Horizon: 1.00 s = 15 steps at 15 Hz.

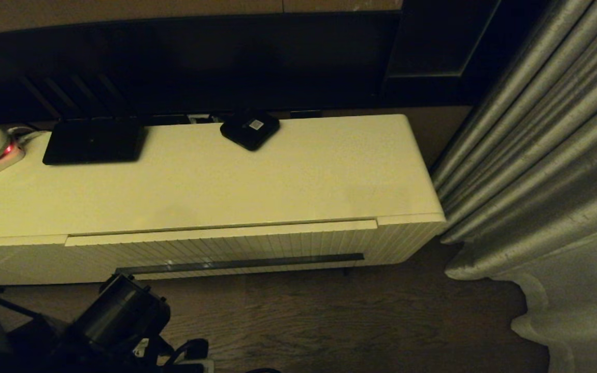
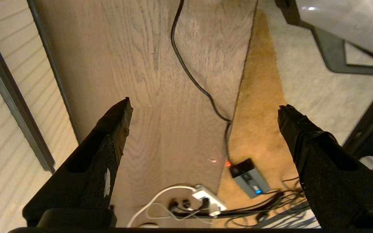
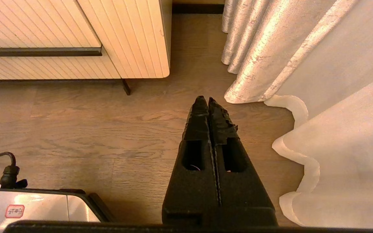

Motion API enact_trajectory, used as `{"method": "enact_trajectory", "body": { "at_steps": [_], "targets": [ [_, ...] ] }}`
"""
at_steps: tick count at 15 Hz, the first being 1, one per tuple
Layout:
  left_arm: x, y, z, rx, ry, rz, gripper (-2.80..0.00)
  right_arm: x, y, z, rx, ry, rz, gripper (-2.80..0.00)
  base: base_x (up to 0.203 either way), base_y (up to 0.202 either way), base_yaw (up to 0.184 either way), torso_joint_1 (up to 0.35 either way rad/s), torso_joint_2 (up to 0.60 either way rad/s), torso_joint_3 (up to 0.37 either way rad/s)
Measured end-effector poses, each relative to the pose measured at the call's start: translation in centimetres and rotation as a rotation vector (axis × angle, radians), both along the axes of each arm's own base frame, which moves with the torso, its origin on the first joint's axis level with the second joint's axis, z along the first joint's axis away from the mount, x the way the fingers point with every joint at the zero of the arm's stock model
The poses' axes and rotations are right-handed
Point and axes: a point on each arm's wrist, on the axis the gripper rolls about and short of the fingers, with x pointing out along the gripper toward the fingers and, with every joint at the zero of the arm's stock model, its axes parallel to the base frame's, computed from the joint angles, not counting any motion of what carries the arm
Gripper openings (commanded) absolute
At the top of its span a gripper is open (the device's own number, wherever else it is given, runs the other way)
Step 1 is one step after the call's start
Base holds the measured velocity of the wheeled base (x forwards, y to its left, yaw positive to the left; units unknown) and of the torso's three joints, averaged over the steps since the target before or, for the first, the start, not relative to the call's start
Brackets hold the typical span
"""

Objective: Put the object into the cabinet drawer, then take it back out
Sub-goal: Open the drawer

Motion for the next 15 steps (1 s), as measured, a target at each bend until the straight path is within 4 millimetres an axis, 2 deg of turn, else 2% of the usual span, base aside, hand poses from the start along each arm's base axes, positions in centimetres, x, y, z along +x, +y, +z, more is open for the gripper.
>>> {"method": "enact_trajectory", "body": {
  "at_steps": [4, 15],
  "targets": [
    [1.0, -0.5, -1.2, 0.040, -0.010, 0.003, 0.00, 0.0, 0.0, 0.0, 0.000, 0.000, 0.000, -2.80, 0.000, 0.000, 0.000, 0.000, 0.00, 0.000],
    [3.5, -2.2, -4.8, 0.068, -0.184, 0.007, 0.00, 0.0, 0.0, 0.0, 0.000, 0.000, 0.000, -2.80, 0.000, 0.000, 0.000, 0.000, 0.00, 0.000]
  ]
}}
